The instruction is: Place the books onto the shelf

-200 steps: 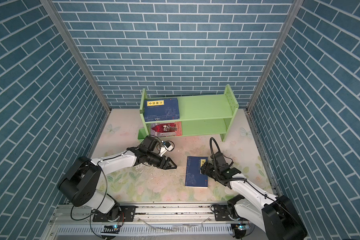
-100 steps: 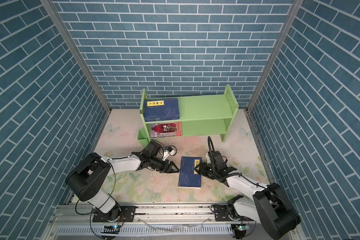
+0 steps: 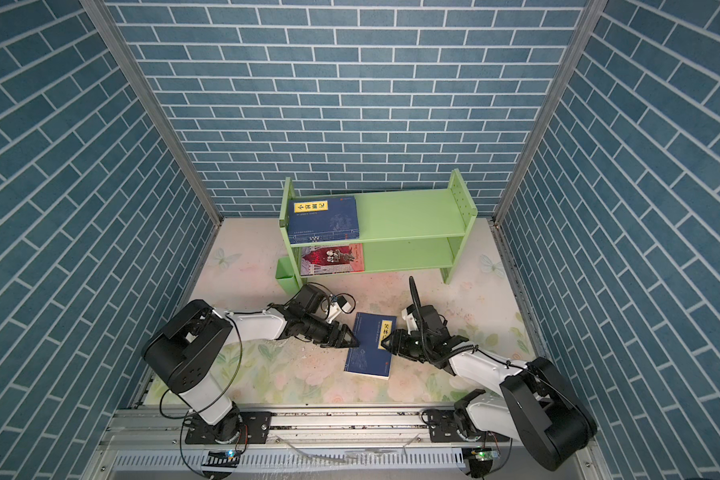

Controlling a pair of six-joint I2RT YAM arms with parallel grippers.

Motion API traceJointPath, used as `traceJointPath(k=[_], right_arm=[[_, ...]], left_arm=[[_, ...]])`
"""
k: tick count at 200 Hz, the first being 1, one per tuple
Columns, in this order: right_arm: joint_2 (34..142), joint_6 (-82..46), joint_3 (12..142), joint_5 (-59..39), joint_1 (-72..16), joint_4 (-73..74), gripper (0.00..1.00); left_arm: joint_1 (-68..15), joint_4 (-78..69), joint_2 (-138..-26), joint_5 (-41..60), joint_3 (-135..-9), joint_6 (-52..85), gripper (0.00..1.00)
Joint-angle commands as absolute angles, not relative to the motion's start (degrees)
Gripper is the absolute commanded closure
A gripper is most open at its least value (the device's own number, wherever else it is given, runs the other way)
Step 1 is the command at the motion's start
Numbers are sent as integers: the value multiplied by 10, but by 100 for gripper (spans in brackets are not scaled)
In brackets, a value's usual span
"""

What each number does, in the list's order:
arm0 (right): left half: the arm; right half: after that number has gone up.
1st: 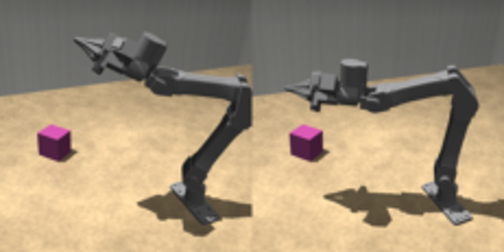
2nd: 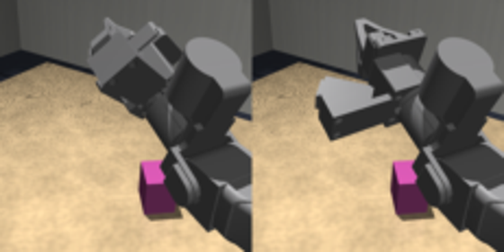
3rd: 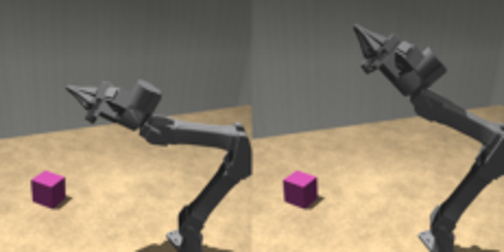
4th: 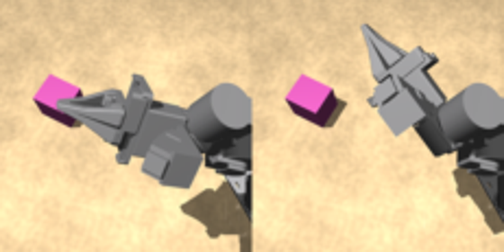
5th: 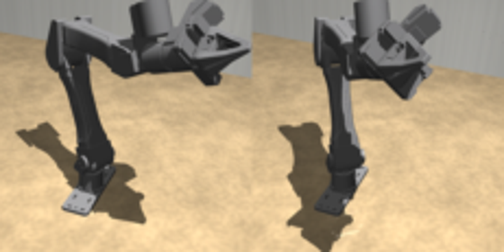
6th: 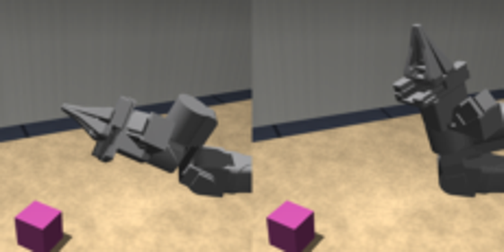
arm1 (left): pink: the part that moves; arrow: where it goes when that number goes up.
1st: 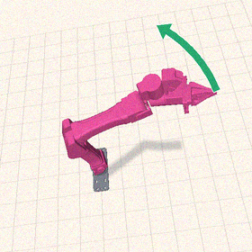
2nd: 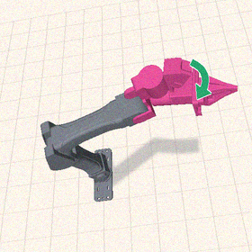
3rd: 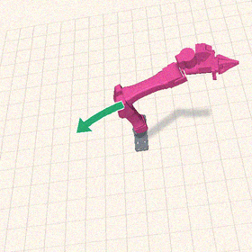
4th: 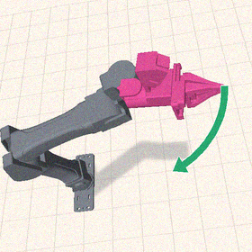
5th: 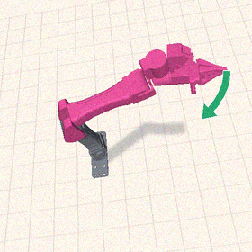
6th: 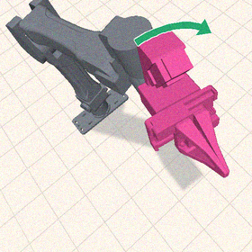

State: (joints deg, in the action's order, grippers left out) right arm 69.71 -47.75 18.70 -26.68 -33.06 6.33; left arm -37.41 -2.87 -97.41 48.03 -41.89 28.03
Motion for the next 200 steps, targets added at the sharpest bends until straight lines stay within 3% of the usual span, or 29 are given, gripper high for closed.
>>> traceJointPath(k=[1, 51, 74, 89, 155, 200], right_arm=[[704, -487, 183, -241, -336, 35, 48], [751, -513, 178, -281, -349, 124, 52], [762, -525, 182, -287, -357, 153, 69], [753, -527, 182, -284, -360, 152, 73], [637, -530, 172, -291, -362, 116, 79], [660, -530, 173, -318, -361, 134, 77]], left_arm=[[-380, -7, -979, 460, -412, 265, 24], [-384, -14, -992, 478, -412, 269, 25], [-386, -12, -998, 479, -416, 266, 25], [-386, -3, -998, 470, -417, 258, 25], [-386, 7, -991, 456, -419, 247, 25], [-386, -13, -983, 479, -418, 262, 25]])
